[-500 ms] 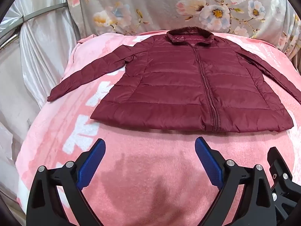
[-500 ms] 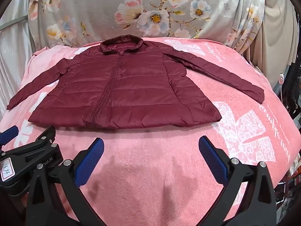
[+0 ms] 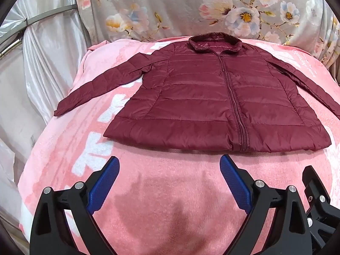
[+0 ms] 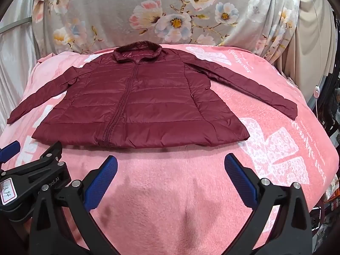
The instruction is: Fold large clothes
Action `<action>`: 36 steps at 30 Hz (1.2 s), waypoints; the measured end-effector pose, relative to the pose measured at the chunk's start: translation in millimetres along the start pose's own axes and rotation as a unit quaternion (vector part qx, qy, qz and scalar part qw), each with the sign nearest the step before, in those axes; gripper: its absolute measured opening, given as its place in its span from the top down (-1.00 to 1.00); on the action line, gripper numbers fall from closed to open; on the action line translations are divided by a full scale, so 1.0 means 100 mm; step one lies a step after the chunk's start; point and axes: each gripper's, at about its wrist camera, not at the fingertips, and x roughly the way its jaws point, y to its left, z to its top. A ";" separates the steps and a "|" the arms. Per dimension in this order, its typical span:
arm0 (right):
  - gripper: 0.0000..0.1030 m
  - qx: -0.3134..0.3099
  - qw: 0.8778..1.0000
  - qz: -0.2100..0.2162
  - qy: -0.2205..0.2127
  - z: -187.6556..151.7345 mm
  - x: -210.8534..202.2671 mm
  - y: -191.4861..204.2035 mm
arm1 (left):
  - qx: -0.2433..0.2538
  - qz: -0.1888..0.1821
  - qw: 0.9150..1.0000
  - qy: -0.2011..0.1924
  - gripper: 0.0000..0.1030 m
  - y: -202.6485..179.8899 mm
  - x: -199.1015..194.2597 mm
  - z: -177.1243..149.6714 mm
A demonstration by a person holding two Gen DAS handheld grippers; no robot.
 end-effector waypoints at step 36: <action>-0.91 -0.001 1.000 -0.002 -0.005 -0.02 -0.06 0.01 | -0.006 -0.003 1.000 -0.004 -0.79 0.05 -0.05 -0.03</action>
